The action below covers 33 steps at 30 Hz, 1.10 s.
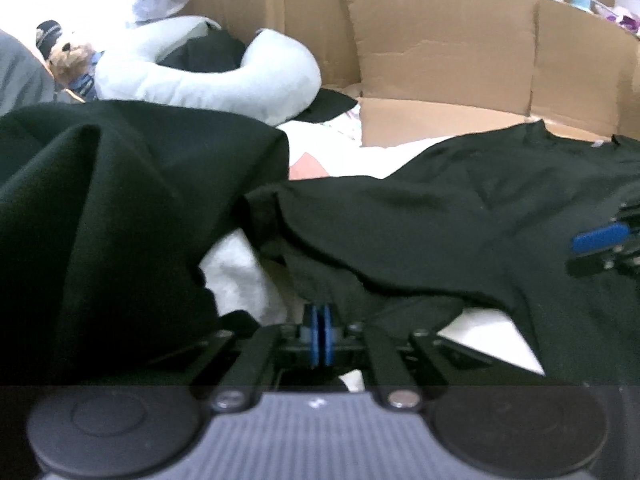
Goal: Fold clothes
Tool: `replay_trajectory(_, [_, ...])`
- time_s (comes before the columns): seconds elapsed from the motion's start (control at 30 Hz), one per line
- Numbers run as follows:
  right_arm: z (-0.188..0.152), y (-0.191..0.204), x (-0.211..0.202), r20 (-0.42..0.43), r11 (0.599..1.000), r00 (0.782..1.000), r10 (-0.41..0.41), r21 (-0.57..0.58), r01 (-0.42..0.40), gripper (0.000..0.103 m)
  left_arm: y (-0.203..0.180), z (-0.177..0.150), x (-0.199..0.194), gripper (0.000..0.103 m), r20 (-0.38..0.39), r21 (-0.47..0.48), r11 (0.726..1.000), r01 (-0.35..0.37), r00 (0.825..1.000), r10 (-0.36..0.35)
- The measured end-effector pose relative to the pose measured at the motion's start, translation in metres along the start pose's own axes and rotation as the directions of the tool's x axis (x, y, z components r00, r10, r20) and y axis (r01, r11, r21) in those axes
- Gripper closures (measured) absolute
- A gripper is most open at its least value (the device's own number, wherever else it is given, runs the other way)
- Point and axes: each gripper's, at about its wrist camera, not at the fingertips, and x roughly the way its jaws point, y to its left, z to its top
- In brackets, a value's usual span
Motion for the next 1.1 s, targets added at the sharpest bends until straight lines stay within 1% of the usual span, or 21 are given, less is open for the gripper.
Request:
replay_trajectory(0.13, [-0.004,-0.005,0.016,-0.042,0.999,0.998,-0.036,-0.001,0.036,0.066,0.008,0.0,-0.012,0.1,0.034,-0.014,1.0,-0.002,0.999,0.003])
replay_trajectory(0.27, [-0.008,-0.011,0.023,-0.068,0.997,0.995,-0.072,-0.009,0.071,0.066,0.017,0.001,-0.023,0.1,0.073,-0.044,0.999,0.004,0.997,-0.001])
replay_trajectory(0.4, [-0.009,-0.012,0.026,-0.085,0.996,0.993,-0.086,-0.022,0.085,0.067,0.023,0.002,-0.036,0.1,0.125,-0.048,0.999,-0.025,0.992,0.031])
replay_trajectory(0.5, [-0.008,-0.011,0.028,-0.095,0.995,0.991,-0.097,-0.036,0.094,0.067,0.026,0.0,-0.04,0.1,0.118,-0.04,0.999,-0.025,0.993,0.029])
replay_trajectory(0.57, [-0.008,-0.011,0.029,-0.1,0.994,0.99,-0.102,-0.043,0.099,0.067,0.025,-0.003,-0.04,0.1,0.111,-0.017,0.999,-0.029,0.993,0.031])
replay_trajectory(0.7, [-0.008,-0.011,0.028,-0.107,0.993,0.988,-0.11,-0.049,0.105,0.066,0.017,-0.014,-0.032,0.1,0.046,0.05,0.999,0.001,0.999,-0.003])
replay_trajectory(0.8, [-0.006,-0.01,0.028,-0.112,0.992,0.987,-0.115,-0.058,0.109,0.067,0.012,-0.02,-0.025,0.1,0.002,0.083,0.996,0.012,1.0,-0.013])
replay_trajectory(0.87, [-0.004,-0.01,0.027,-0.111,0.993,0.987,-0.113,-0.058,0.108,0.066,0.011,-0.022,-0.022,0.1,-0.017,0.088,0.996,0.014,1.0,-0.012])
replay_trajectory(0.93, [-0.003,-0.009,0.025,-0.108,0.993,0.989,-0.106,-0.054,0.1,0.066,0.01,-0.023,-0.02,0.095,-0.036,0.09,0.996,0.021,0.999,-0.018])
replay_trajectory(1.03, [0.0,-0.007,0.022,-0.099,0.995,0.991,-0.087,-0.055,0.082,0.066,0.009,-0.019,-0.025,0.094,-0.037,0.083,0.996,0.037,0.999,-0.034])
replay_trajectory(1.1, [0.003,-0.004,0.021,-0.093,0.995,0.993,-0.078,-0.064,0.073,0.066,0.008,-0.014,-0.033,0.091,-0.031,0.067,0.996,0.064,0.998,-0.062])
